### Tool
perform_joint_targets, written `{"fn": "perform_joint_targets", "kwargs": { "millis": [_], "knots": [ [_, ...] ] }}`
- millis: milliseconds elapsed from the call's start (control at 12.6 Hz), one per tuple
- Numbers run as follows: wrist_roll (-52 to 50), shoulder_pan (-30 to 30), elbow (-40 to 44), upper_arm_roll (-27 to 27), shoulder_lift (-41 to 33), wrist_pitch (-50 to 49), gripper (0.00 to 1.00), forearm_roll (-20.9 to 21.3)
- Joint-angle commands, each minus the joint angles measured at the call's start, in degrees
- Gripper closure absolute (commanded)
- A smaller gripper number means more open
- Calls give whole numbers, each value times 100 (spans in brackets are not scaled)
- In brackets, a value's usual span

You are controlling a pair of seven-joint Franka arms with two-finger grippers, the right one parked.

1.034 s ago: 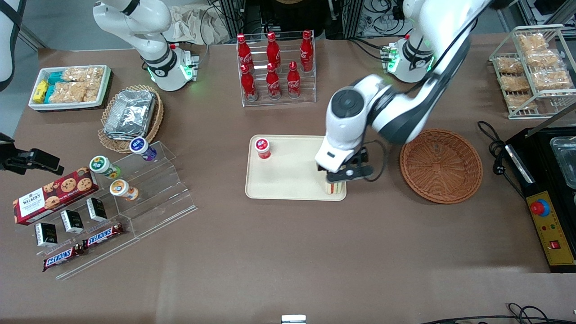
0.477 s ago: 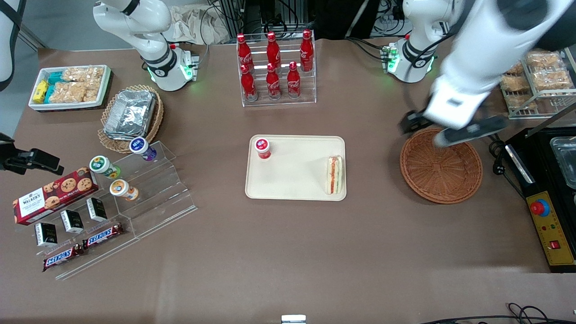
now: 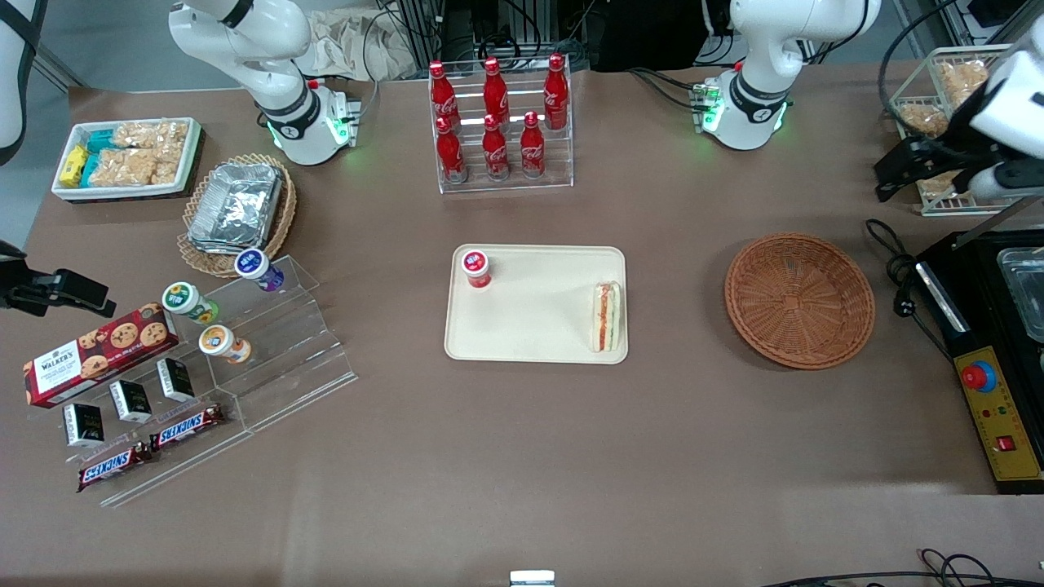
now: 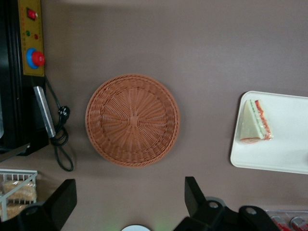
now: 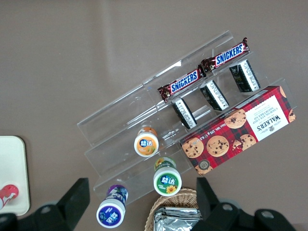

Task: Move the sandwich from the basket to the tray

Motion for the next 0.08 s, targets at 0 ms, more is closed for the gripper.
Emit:
{"fn": "perform_joint_targets", "kwargs": {
  "millis": [0],
  "knots": [
    [40,-120,177,87,-12,-337,0,37]
  ]
}}
